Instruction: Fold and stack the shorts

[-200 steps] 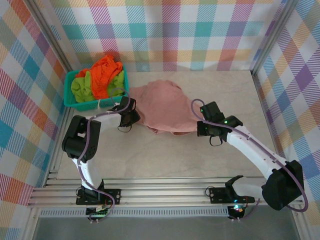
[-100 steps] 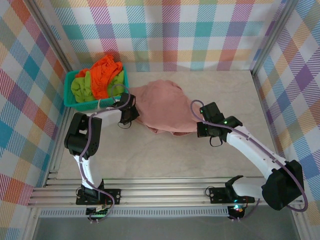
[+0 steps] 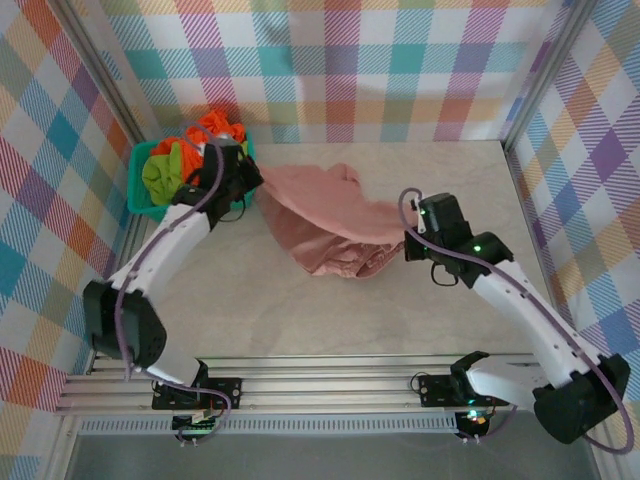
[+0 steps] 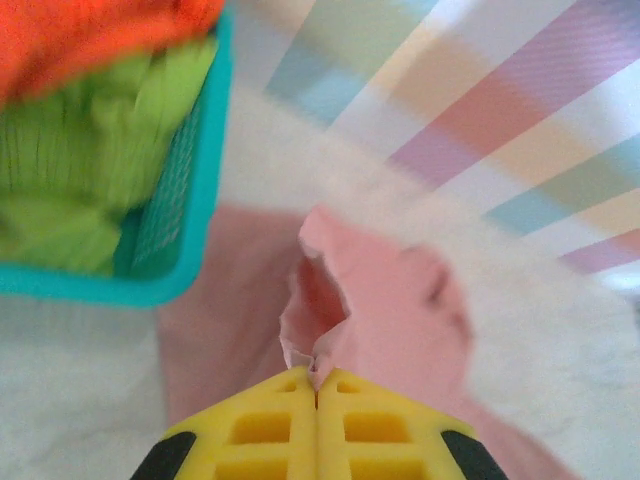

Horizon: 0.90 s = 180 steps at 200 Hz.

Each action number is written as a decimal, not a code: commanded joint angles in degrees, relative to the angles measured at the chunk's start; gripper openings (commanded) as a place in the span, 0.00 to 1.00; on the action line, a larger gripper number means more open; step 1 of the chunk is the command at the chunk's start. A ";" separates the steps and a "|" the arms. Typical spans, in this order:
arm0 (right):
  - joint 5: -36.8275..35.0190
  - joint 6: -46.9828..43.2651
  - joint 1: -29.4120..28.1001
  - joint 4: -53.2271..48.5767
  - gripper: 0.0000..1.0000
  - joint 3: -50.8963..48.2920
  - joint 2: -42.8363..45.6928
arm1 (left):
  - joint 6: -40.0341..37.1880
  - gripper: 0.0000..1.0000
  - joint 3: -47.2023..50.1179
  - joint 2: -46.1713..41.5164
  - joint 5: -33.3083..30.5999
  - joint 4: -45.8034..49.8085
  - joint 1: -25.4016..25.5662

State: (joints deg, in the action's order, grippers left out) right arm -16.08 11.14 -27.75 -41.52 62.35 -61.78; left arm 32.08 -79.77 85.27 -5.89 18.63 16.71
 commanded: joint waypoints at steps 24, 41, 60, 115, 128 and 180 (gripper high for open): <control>1.48 -6.31 0.27 2.05 0.00 5.55 6.31 | -4.43 0.00 -10.14 -9.08 -2.49 6.32 -0.62; 2.61 -7.22 0.26 2.23 0.00 7.24 7.87 | -5.30 0.00 -14.06 -11.05 -2.13 6.84 -0.58; 4.23 -7.87 0.25 2.70 0.00 9.10 9.79 | -6.19 0.00 -18.85 -12.06 -0.41 7.66 -0.65; 13.27 -8.72 0.24 4.77 0.00 17.15 11.99 | -6.68 0.00 -31.45 -11.90 1.60 12.25 -0.64; 16.06 -8.39 0.24 4.82 0.00 19.74 11.67 | -6.99 0.00 -35.23 -11.54 1.51 13.15 -0.63; 17.69 -5.92 0.24 3.87 0.00 26.42 8.62 | -10.93 0.00 -51.05 -4.08 -1.79 18.06 -0.62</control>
State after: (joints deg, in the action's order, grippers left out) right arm 1.21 3.92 -27.77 -38.63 86.13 -51.33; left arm 24.43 -126.37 77.10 -5.23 34.44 16.71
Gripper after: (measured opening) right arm 0.066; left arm 0.049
